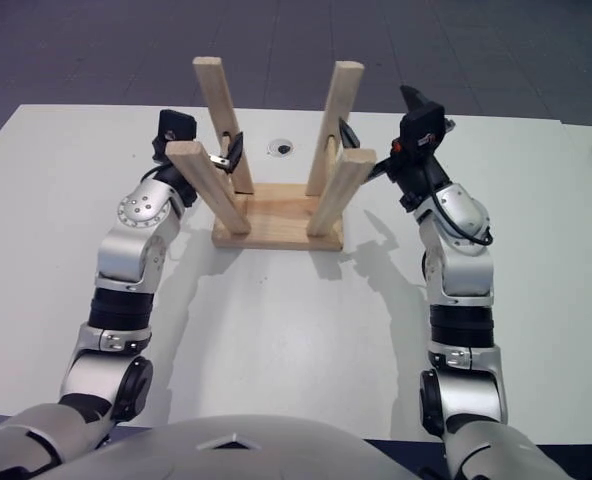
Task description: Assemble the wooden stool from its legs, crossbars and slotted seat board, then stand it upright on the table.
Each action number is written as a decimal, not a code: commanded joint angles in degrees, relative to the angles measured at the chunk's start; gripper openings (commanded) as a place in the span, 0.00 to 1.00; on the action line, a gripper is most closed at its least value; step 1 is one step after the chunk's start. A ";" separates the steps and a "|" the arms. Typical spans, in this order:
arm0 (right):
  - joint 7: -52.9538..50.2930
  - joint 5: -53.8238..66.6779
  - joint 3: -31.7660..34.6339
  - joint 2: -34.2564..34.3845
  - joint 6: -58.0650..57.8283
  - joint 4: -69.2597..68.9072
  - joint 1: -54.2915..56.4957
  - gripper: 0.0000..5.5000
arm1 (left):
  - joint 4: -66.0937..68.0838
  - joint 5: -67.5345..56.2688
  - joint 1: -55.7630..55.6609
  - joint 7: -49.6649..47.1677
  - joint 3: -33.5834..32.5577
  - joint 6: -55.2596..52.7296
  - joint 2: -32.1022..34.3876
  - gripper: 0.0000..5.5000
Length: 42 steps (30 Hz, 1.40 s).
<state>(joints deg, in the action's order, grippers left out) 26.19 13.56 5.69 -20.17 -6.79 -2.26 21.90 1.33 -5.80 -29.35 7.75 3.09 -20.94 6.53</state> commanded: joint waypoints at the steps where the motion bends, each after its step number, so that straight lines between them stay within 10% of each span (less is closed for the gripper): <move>1: -1.44 -0.28 1.30 -0.44 -0.59 -0.11 -0.64 0.98 | -2.31 -0.81 -2.66 -2.54 -3.79 2.94 -1.15 0.98; 12: -8.45 0.72 12.78 -6.13 2.08 12.40 8.32 0.98 | -17.26 -14.71 6.57 4.14 -16.35 -2.24 3.57 0.98; 20: 25.52 26.18 17.51 -24.61 -17.93 -2.72 1.86 0.98 | -17.66 -44.65 19.98 40.57 -32.39 -17.47 27.97 0.98; 35: 40.11 28.82 9.40 -30.29 -26.26 -2.58 -3.44 0.98 | -9.76 -38.36 8.56 42.61 -16.45 -12.97 26.07 0.98; 42: 40.42 29.14 7.11 -29.03 -27.36 -4.96 -5.30 0.81 | -9.86 -38.52 8.88 42.78 -14.93 -12.54 24.70 0.77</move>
<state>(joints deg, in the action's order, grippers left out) 66.64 43.14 13.95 -49.79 -33.73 -5.92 16.96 -8.64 -44.64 -20.25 50.52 -12.41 -33.85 31.92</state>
